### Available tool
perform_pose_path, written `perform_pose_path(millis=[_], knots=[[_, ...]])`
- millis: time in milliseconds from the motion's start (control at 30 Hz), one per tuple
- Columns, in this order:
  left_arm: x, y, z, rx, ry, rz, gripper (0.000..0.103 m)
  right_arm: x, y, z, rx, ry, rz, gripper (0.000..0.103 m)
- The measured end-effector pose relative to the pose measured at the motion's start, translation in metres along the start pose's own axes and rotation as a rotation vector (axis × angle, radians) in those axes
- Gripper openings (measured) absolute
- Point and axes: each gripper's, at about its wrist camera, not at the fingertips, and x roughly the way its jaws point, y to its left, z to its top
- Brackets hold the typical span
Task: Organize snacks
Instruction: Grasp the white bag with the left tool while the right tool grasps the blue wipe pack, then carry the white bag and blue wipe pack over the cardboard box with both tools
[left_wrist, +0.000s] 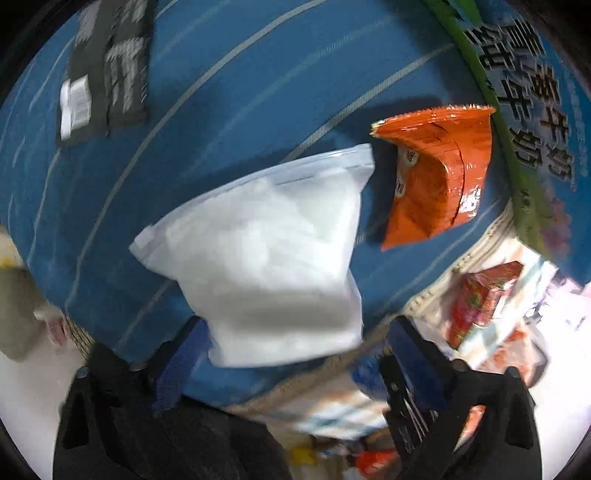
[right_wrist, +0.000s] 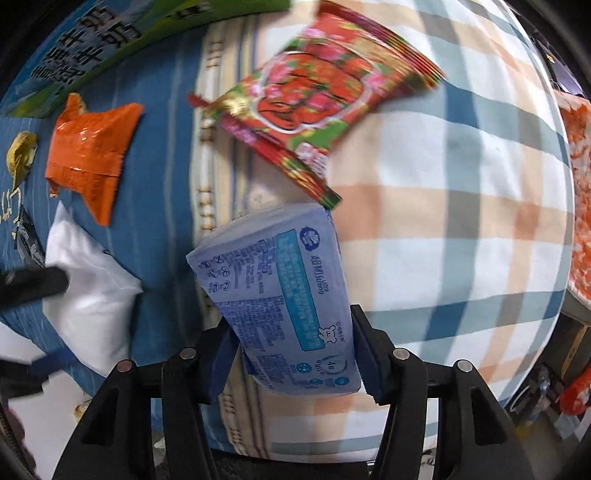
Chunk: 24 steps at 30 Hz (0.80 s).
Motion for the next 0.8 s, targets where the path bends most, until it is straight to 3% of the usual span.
perform_pose_path(millis=[33, 167, 267, 333, 433, 600, 800], knots=[[0.000, -0.005, -0.001, 0.041, -0.024, 0.050, 0.082, 0.005, -0.003, -0.001, 0.004, 0.003, -0.004, 0.060], [-0.005, -0.035, -0.020, 0.371, -0.154, 0.251, 0.073, 0.019, -0.016, -0.003, 0.023, 0.023, 0.015, 0.059], [-0.005, -0.053, -0.043, 0.629, -0.255, 0.433, 0.069, 0.027, -0.024, -0.003, 0.026, 0.034, 0.045, 0.058], [0.002, -0.055, -0.046, 0.709, -0.263, 0.495, 0.070, 0.044, -0.027, -0.008, 0.018, 0.044, 0.059, 0.058], [0.006, -0.054, -0.037, 0.694, -0.249, 0.474, 0.076, 0.069, -0.029, -0.013, 0.009, 0.041, 0.054, 0.059], [0.006, -0.041, -0.008, 0.572, -0.270, 0.382, 0.081, 0.090, -0.024, -0.012, 0.017, 0.035, 0.047, 0.062], [-0.008, -0.024, -0.015, 0.588, -0.324, 0.369, 0.064, 0.115, -0.023, -0.023, 0.059, 0.032, 0.043, 0.060]])
